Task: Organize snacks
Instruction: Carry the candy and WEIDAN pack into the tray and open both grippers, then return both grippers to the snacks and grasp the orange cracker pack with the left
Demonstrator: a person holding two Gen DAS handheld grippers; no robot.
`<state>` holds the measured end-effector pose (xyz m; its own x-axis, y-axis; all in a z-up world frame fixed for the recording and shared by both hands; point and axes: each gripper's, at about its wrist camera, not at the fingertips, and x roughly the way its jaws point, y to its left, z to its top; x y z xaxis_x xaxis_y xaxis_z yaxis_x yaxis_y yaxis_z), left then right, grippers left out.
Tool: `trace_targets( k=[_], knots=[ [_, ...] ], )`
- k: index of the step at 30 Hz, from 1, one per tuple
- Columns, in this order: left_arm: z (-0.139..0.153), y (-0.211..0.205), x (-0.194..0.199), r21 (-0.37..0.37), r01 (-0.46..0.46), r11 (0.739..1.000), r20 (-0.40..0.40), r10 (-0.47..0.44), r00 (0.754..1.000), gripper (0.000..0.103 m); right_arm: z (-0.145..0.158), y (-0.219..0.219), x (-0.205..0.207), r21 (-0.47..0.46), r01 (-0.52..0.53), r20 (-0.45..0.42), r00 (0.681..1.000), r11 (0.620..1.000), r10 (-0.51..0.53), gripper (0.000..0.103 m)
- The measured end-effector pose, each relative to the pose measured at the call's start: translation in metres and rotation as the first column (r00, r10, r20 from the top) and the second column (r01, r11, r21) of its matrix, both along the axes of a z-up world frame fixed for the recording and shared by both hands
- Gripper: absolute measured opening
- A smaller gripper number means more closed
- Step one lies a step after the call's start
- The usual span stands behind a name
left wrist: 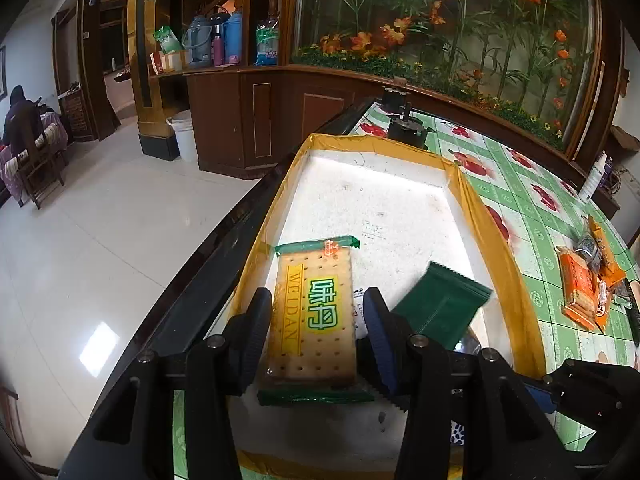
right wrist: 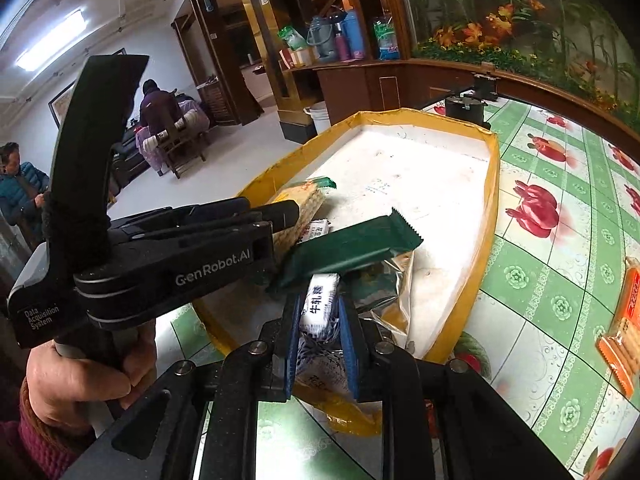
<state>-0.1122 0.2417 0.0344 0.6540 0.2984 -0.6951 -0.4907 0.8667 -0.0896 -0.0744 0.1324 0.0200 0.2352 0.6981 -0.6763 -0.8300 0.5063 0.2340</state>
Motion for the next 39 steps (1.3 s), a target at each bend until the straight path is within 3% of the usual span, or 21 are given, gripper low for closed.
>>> trace_targets(
  k=[11, 14, 21, 26, 28, 29, 31, 33, 36, 39],
  knots=[
    [0.011, -0.009, -0.001, 0.013, 0.013, 1.0, 0.009, -0.013, 1.0, 0.046, 0.008, -0.022, 0.011, 0.054, 0.036, -0.045, 0.998, 0.998, -0.033, 0.023],
    [0.015, -0.016, 0.001, 0.024, 0.03, 0.999, 0.009, -0.03, 0.999, 0.046, 0.012, -0.042, 0.024, 0.091, 0.085, -0.065, 0.995, 0.992, -0.08, 0.032],
    [0.028, -0.048, 0.012, 0.044, 0.105, 0.994, 0.01, -0.105, 0.994, 0.046, 0.024, -0.117, 0.066, 0.165, 0.275, -0.107, 0.96, 0.947, -0.26, 0.041],
    [0.041, -0.094, 0.034, 0.043, 0.231, 0.972, 0.01, -0.232, 0.973, 0.046, 0.025, -0.197, 0.101, 0.186, 0.483, -0.173, 0.873, 0.856, -0.456, 0.045],
    [0.044, -0.121, 0.047, 0.03, 0.306, 0.951, 0.003, -0.306, 0.952, 0.047, 0.022, -0.231, 0.112, 0.174, 0.577, -0.202, 0.814, 0.798, -0.545, 0.048],
    [0.045, -0.133, 0.054, 0.022, 0.34, 0.94, -0.004, -0.34, 0.94, 0.049, 0.021, -0.247, 0.117, 0.162, 0.619, -0.214, 0.782, 0.768, -0.586, 0.055],
    [0.043, -0.156, 0.07, 0.002, 0.406, 0.914, -0.02, -0.406, 0.914, 0.06, 0.017, -0.27, 0.123, 0.139, 0.683, -0.232, 0.727, 0.717, -0.647, 0.063],
    [0.038, -0.18, 0.092, -0.02, 0.458, 0.889, -0.045, -0.458, 0.888, 0.063, 0.012, -0.297, 0.129, 0.126, 0.741, -0.281, 0.664, 0.66, -0.692, 0.064],
    [0.029, -0.206, 0.126, -0.051, 0.506, 0.861, -0.078, -0.509, 0.857, 0.065, 0.008, -0.318, 0.132, 0.123, 0.773, -0.33, 0.623, 0.622, -0.709, 0.064],
    [0.021, -0.22, 0.156, -0.091, 0.521, 0.848, -0.09, -0.528, 0.844, 0.068, 0.008, -0.328, 0.13, 0.125, 0.783, -0.346, 0.61, 0.609, -0.713, 0.064]
  ],
)
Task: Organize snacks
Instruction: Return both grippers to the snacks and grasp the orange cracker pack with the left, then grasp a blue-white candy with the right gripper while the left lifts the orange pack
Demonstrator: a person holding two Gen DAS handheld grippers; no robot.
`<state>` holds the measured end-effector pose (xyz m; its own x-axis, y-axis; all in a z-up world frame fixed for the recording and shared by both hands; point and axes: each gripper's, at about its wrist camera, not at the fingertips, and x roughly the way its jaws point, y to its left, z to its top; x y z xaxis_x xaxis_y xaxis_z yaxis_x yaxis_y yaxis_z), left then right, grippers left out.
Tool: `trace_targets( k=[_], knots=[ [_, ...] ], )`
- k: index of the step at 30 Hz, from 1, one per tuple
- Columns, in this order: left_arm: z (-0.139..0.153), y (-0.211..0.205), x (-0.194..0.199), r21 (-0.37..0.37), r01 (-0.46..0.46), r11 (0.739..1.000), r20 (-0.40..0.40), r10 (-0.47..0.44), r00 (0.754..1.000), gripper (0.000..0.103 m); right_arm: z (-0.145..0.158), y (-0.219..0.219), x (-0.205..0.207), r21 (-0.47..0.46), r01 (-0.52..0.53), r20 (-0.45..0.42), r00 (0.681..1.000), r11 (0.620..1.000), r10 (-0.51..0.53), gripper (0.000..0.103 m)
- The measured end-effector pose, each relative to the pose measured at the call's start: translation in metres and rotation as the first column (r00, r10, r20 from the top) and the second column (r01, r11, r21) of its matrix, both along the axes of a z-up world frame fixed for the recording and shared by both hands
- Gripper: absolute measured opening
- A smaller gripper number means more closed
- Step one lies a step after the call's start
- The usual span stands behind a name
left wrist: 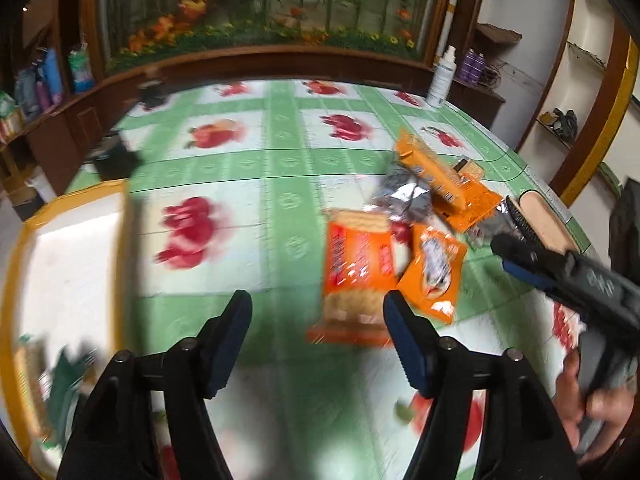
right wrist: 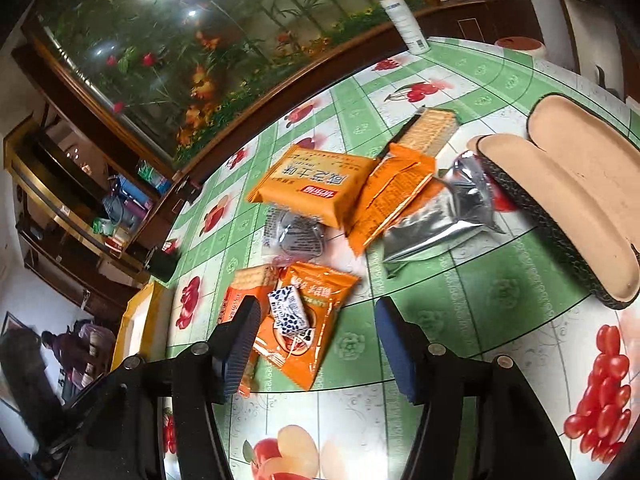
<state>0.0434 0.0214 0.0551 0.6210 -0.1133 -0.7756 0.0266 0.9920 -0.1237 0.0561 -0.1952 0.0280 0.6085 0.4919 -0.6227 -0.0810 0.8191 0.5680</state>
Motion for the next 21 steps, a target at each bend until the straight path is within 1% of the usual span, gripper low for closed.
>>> trace_targets(
  k=[2, 4, 6, 7, 9, 10, 13, 14, 16, 19, 21],
  knots=[
    [-0.005, -0.006, 0.018, -0.009, -0.006, 1.0, -0.027, 0.006, 1.0, 0.069, 0.0, -0.002, -0.001, 0.007, 0.006, 0.002, 1.0, 1.0, -0.006, 0.064],
    [-0.01, -0.013, 0.033, -0.043, 0.022, 0.999, -0.056, -0.024, 0.998, 0.072, 0.0, -0.004, -0.001, 0.017, 0.003, 0.0, 1.0, 1.0, -0.003, 0.064],
    [-0.017, -0.023, 0.046, -0.016, 0.02, 1.0, -0.082, -0.021, 0.996, 0.073, -0.003, -0.003, 0.002, 0.023, -0.001, -0.003, 1.0, 1.0, 0.001, 0.064],
    [-0.021, -0.029, 0.052, 0.012, 0.025, 1.0, -0.09, -0.024, 0.996, 0.073, -0.002, -0.002, 0.001, 0.026, -0.003, -0.005, 1.0, 1.0, 0.003, 0.064],
    [-0.029, -0.035, 0.059, 0.064, 0.008, 0.998, -0.097, -0.002, 0.995, 0.073, -0.003, -0.002, 0.003, 0.026, -0.004, -0.006, 1.0, 1.0, 0.004, 0.064],
    [-0.035, -0.037, 0.061, 0.083, -0.005, 0.997, -0.103, 0.014, 0.995, 0.075, -0.003, -0.001, 0.002, 0.024, -0.004, -0.006, 1.0, 1.0, 0.004, 0.065],
    [-0.04, -0.031, 0.059, 0.038, -0.02, 0.999, -0.081, 0.023, 0.996, 0.075, -0.003, 0.002, 0.002, 0.015, -0.011, -0.007, 1.0, 1.0, 0.011, 0.065],
    [-0.042, -0.029, 0.057, 0.023, -0.019, 1.0, -0.066, 0.021, 0.998, 0.074, -0.004, 0.003, 0.002, 0.012, -0.013, -0.008, 1.0, 1.0, 0.013, 0.066],
    [-0.044, -0.021, 0.05, -0.019, -0.024, 1.0, -0.044, 0.023, 0.999, 0.053, -0.005, 0.006, 0.003, -0.003, -0.017, -0.013, 1.0, 1.0, 0.016, 0.067],
    [-0.046, -0.011, 0.047, -0.012, -0.042, 0.999, -0.023, 0.042, 0.999, 0.052, -0.007, 0.012, 0.004, -0.034, -0.024, -0.019, 1.0, 0.999, 0.023, 0.068],
    [-0.046, -0.001, 0.043, -0.039, -0.054, 0.998, -0.022, 0.053, 0.998, 0.052, -0.009, 0.017, 0.004, -0.062, -0.024, -0.02, 1.0, 0.998, 0.023, 0.068]
  ],
)
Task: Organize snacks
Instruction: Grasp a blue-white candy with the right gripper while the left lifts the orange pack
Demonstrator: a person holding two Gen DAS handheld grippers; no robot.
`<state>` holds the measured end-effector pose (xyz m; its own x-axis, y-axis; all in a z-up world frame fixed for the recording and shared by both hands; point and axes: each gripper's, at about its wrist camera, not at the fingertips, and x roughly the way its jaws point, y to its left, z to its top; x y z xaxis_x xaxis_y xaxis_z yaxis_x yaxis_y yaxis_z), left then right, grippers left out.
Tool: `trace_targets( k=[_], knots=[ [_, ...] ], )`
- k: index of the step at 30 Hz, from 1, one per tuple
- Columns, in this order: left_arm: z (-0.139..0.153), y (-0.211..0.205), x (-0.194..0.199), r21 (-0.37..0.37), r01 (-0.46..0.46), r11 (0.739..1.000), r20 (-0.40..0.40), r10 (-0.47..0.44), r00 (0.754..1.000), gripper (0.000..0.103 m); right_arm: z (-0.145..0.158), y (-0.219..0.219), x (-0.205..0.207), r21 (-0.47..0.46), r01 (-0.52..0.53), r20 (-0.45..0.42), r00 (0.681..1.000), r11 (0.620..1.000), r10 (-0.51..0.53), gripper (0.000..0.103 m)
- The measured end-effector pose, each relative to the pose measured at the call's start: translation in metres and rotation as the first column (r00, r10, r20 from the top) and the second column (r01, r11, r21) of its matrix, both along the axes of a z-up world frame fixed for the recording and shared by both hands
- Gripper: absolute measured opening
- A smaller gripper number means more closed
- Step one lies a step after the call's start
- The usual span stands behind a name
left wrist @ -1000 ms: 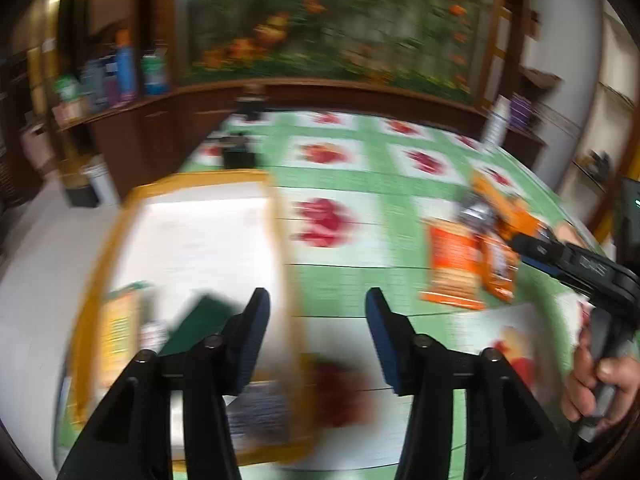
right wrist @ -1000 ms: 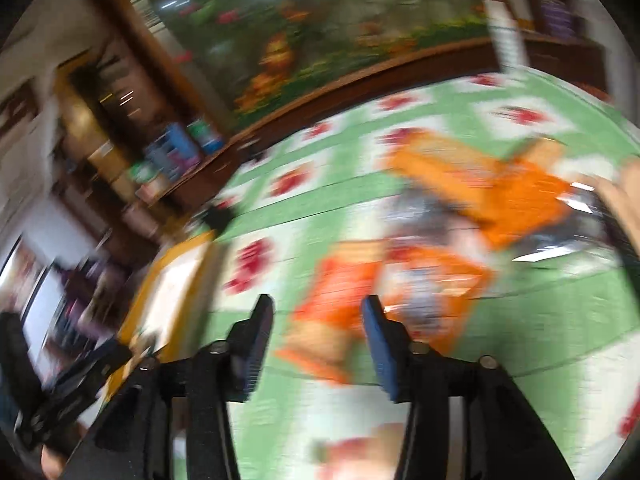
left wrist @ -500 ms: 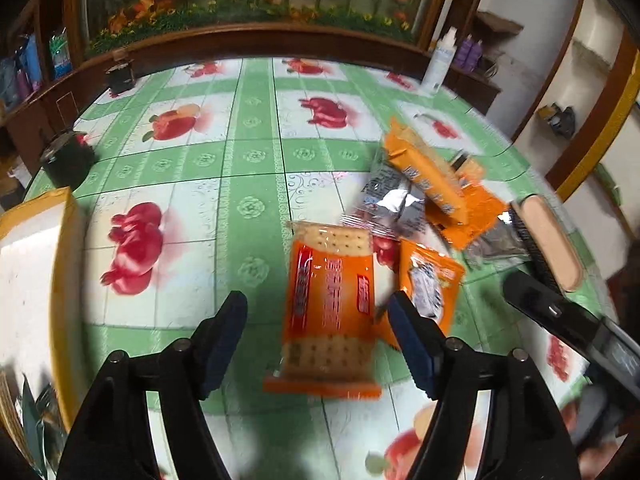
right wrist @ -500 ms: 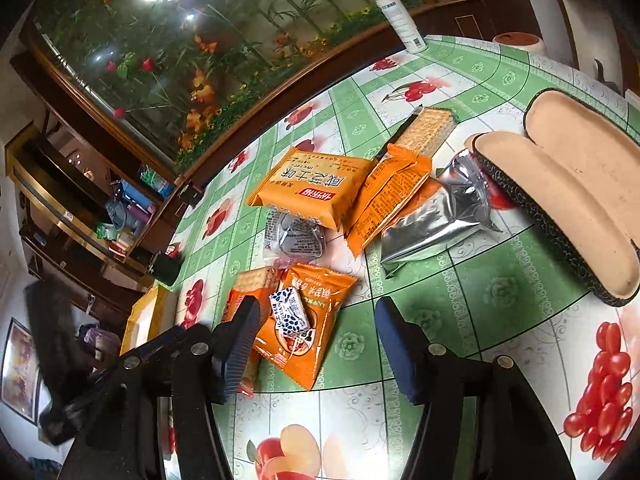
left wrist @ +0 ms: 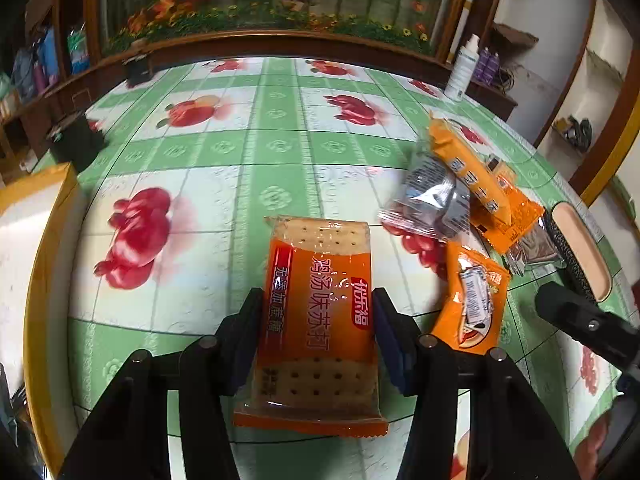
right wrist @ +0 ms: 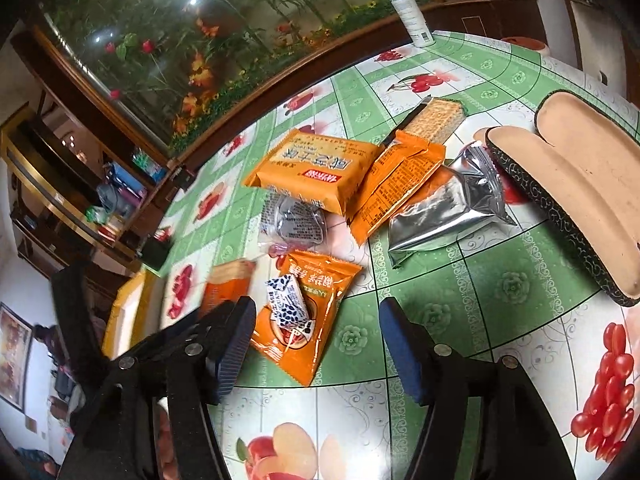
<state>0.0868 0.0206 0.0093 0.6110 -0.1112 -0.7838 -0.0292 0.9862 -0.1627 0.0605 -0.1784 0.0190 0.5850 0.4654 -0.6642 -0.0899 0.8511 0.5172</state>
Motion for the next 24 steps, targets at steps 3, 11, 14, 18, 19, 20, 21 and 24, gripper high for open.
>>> trace_targets(
  k=[3, 11, 14, 18, 19, 20, 21, 24],
  knots=[
    [0.002, 0.011, -0.005, -0.023, -0.027, 0.999, 0.006, 0.027, 1.0, 0.052, 0.002, 0.009, 0.0, -0.059, -0.004, 0.029, 1.0, 0.998, 0.006, 0.068],
    [0.015, 0.022, -0.012, -0.022, -0.045, 0.999, 0.054, 0.046, 0.997, 0.052, -0.001, 0.052, 0.015, -0.234, -0.119, 0.072, 0.988, 0.965, 0.139, 0.045],
    [0.02, 0.025, -0.014, -0.032, -0.045, 0.998, 0.068, 0.047, 0.997, 0.052, -0.01, 0.057, 0.02, -0.245, -0.153, 0.053, 0.984, 0.957, 0.171, 0.037],
    [0.027, 0.022, -0.017, -0.014, -0.044, 0.999, 0.093, 0.045, 0.995, 0.052, -0.01, 0.062, 0.012, -0.271, -0.172, 0.072, 0.977, 0.947, 0.198, 0.021],
    [0.029, 0.022, -0.018, -0.014, -0.043, 0.999, 0.102, 0.044, 0.994, 0.052, -0.008, 0.06, 0.01, -0.262, -0.168, 0.085, 0.977, 0.95, 0.196, 0.021],
    [0.032, 0.022, -0.02, -0.013, -0.044, 0.999, 0.112, 0.046, 0.993, 0.052, -0.004, 0.059, 0.008, -0.255, -0.164, 0.098, 0.976, 0.953, 0.194, 0.021],
    [0.034, 0.022, -0.022, -0.009, -0.047, 0.999, 0.123, 0.048, 0.991, 0.052, 0.001, 0.059, 0.005, -0.243, -0.16, 0.124, 0.973, 0.957, 0.194, 0.021],
    [0.042, 0.021, -0.026, 0.017, -0.06, 0.998, 0.16, 0.057, 0.986, 0.052, 0.015, 0.06, -0.003, -0.234, -0.145, 0.195, 0.962, 0.961, 0.193, 0.021]
  ],
)
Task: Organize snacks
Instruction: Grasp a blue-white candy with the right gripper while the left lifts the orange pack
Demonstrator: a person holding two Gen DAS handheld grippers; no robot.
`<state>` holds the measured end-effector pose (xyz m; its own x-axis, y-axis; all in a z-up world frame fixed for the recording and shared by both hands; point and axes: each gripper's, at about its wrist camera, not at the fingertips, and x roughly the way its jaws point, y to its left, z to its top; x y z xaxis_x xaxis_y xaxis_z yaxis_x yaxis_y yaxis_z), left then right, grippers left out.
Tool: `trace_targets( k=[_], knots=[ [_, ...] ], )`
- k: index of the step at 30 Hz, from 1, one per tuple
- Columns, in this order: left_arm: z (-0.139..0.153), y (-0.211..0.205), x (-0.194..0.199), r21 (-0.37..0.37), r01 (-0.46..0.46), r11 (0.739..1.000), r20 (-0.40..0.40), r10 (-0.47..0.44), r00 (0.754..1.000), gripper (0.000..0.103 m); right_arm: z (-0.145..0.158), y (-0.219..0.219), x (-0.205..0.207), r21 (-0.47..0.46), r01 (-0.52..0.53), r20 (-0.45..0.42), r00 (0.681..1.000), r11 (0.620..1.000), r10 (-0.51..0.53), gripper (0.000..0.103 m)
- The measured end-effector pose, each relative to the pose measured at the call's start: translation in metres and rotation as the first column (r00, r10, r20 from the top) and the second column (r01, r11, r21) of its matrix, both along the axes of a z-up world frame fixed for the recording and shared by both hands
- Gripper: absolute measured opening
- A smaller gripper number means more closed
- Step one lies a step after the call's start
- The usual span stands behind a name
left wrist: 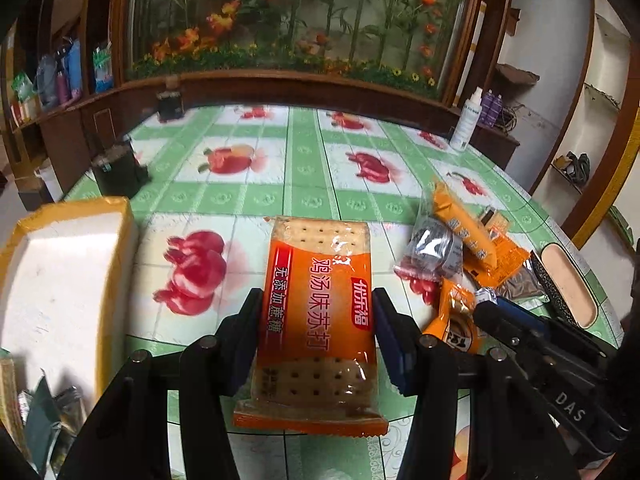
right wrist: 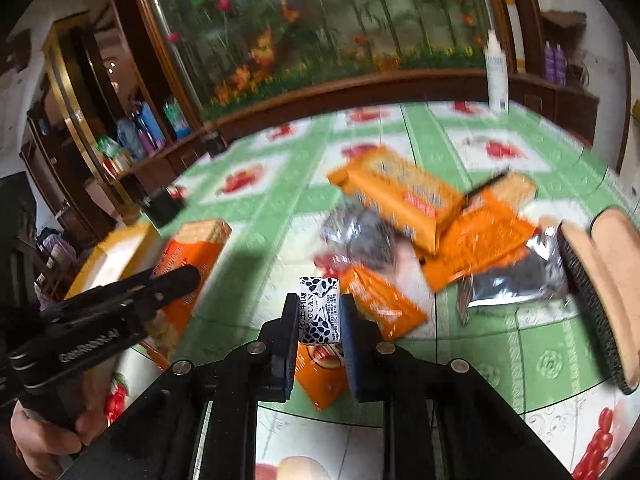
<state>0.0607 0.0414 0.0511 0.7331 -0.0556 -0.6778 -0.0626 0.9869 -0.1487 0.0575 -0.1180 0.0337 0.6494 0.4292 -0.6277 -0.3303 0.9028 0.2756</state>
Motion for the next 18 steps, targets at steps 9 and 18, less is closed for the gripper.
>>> trace_targets(
  k=[9, 18],
  knots=[
    [0.013, 0.002, -0.021, 0.059, -0.047, 0.997, 0.082, 0.042, 0.996, 0.053, 0.006, 0.011, -0.012, 0.032, -0.044, 0.022, 0.999, 0.999, 0.043, 0.021],
    [0.017, 0.008, -0.038, 0.07, -0.066, 0.995, 0.12, 0.058, 0.991, 0.053, 0.008, 0.025, -0.023, 0.041, -0.075, 0.035, 0.997, 0.996, 0.073, 0.021]
  ],
)
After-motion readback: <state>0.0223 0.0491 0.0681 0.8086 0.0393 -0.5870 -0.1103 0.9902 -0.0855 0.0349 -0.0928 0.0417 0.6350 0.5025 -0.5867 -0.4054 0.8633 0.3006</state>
